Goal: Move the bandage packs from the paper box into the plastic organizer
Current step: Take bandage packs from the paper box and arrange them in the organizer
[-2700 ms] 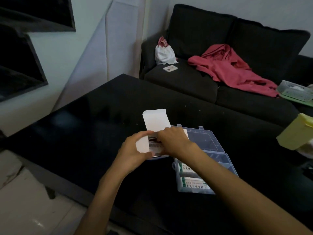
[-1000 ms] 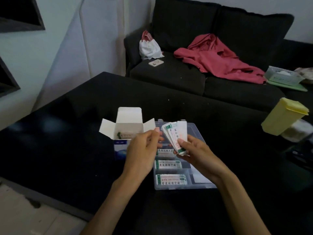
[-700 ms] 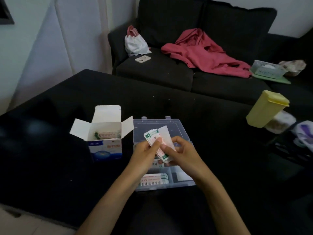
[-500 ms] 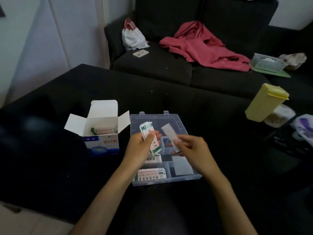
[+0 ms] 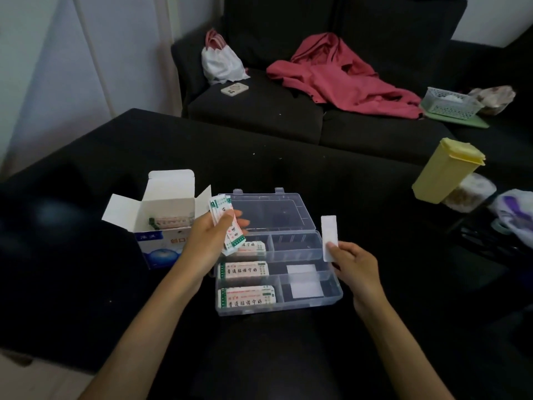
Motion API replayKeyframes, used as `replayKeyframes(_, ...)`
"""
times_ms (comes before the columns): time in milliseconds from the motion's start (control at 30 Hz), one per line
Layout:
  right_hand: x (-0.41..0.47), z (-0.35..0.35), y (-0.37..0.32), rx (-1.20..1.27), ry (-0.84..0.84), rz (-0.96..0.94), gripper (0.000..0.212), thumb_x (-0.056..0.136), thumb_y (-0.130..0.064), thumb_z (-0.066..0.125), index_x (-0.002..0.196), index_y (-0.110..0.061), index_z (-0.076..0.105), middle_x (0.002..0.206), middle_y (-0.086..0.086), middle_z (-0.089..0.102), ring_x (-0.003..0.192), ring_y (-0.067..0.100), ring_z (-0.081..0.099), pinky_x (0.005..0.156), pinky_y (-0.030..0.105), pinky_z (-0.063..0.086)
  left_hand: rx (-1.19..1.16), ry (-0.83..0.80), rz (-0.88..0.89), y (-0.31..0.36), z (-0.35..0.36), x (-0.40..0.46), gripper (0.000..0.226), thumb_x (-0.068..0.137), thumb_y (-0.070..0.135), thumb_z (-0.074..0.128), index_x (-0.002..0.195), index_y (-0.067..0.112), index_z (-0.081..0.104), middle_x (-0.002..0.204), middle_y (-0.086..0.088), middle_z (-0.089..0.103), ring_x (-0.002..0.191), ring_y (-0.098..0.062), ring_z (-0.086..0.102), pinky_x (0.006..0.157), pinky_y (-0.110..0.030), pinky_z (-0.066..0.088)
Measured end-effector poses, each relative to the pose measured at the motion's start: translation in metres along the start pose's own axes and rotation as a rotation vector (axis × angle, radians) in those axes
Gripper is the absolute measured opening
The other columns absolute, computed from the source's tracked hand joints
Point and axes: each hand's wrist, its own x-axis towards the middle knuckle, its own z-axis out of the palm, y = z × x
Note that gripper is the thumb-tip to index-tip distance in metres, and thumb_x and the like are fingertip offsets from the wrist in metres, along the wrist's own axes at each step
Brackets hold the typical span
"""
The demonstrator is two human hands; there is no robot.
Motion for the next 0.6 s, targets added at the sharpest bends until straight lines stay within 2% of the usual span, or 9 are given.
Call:
replayKeyframes(167,-0.001,-0.004,-0.001,-0.004,-0.055,0.029,0.006,0.089,-0.02,0.062,0.091,-0.024,0.059,0.094,-0.004,0.063,0.089,0.011,0.062,0.069,0.023,0.05,0.0,0.027,0.038,0.003,-0.004,0.001,0.019,0.101,0.022,0.041,0.096,0.023,0.059,0.091,0.007,0.067,0.081,-0.004,0.064,0.065,-0.02,0.048)
replayKeyframes(200,-0.001,-0.005,-0.003,-0.052,-0.045,-0.03,0.007,0.088,-0.02,0.063,0.09,-0.025,0.059,0.094,-0.005,0.064,0.088,0.008,0.062,0.07,0.021,0.049,-0.009,0.038,0.04,0.004,-0.005,0.002,0.019,0.101,0.021,0.041,0.095,0.023,0.058,0.09,0.007,0.067,0.082,-0.004,0.064,0.065,-0.02,0.048)
replayKeyframes(333,0.006,-0.005,-0.016,-0.499,-0.031,-0.508,0.011,0.085,-0.022,0.067,0.095,-0.026,0.068,0.087,-0.016,0.065,0.08,-0.004,0.061,0.069,0.01,0.044,-0.014,0.023,0.032,0.003,-0.002,0.001,0.019,0.101,0.022,0.04,0.1,0.019,0.059,0.093,0.004,0.067,0.084,-0.006,0.064,0.067,-0.021,0.049)
replayKeyframes(400,0.012,0.0,-0.028,-0.734,-0.118,-0.658,0.013,0.086,-0.024,0.066,0.098,-0.025,0.069,0.088,-0.013,0.068,0.078,-0.002,0.061,0.069,0.01,0.045,-0.002,0.0,0.031,0.002,0.0,0.0,0.019,0.101,0.022,0.04,0.103,0.018,0.059,0.095,0.003,0.067,0.084,-0.006,0.064,0.066,-0.02,0.05)
replayKeyframes(500,0.02,0.013,-0.043,-1.072,-0.258,-0.82,0.017,0.089,-0.03,0.062,0.104,-0.025,0.069,0.101,-0.008,0.068,0.087,0.004,0.061,0.076,0.015,0.047,0.012,-0.027,0.034,0.0,0.004,0.002,0.02,0.101,0.022,0.041,0.106,0.017,0.059,0.096,0.003,0.068,0.082,-0.004,0.065,0.066,-0.018,0.052)
replayKeyframes(600,0.027,0.025,-0.053,-1.24,-0.388,-0.949,0.02,0.091,-0.032,0.059,0.108,-0.026,0.068,0.11,-0.007,0.061,0.095,0.006,0.057,0.074,0.014,0.042,-0.008,-0.046,0.031,0.0,0.006,0.003,0.02,0.101,0.022,0.041,0.107,0.017,0.059,0.096,0.003,0.068,0.082,-0.003,0.065,0.071,-0.02,0.054)
